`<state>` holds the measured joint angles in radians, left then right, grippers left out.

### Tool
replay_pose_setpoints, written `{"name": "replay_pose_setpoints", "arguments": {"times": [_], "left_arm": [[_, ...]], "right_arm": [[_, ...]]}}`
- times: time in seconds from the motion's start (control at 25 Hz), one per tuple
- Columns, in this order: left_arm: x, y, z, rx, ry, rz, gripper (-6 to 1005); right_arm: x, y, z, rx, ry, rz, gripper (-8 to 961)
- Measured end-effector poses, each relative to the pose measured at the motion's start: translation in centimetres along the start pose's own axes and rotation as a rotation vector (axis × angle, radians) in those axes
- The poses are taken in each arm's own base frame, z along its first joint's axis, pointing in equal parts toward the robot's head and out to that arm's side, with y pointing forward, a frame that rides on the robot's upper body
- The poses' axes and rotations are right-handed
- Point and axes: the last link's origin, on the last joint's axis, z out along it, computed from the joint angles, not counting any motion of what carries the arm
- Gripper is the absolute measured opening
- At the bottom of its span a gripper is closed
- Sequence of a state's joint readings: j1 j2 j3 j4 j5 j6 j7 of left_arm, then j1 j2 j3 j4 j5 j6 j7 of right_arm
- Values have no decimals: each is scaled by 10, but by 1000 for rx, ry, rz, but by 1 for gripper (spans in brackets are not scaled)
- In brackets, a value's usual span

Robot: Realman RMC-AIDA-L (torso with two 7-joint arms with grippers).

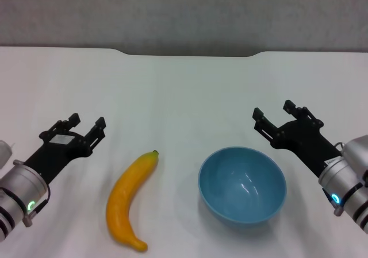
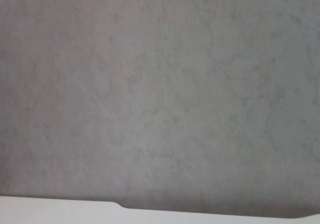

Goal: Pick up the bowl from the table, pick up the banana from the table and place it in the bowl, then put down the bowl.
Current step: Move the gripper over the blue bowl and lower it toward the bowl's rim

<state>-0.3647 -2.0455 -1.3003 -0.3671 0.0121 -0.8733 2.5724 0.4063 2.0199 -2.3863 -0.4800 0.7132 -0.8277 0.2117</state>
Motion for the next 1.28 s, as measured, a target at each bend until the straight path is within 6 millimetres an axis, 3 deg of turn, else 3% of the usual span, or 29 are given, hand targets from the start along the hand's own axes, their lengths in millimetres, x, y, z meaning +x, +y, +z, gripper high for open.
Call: {"name": "replay_pose_setpoints", "arguments": {"times": [0.28,0.68,0.84,1.08,1.28], "left_arm": [[0,3,2,-10,-7,-1,670],[-5,-5,-4,25,-22,-17,665],[-6,-6,-5,30,-27,-12,665],[-6,-7,-5,33,-31,-10,665],[-6,-8,-5,39,-29,-12,666]], "right_arm": [[1,1,5,-5,31,-9,818],[-6,17,32,-39,191,-28,818],[-22,23,39,-37,247,-61,819],[-64,12,29,47,223,-124,819],[-81,4,27,111,336,-105,818]]}}
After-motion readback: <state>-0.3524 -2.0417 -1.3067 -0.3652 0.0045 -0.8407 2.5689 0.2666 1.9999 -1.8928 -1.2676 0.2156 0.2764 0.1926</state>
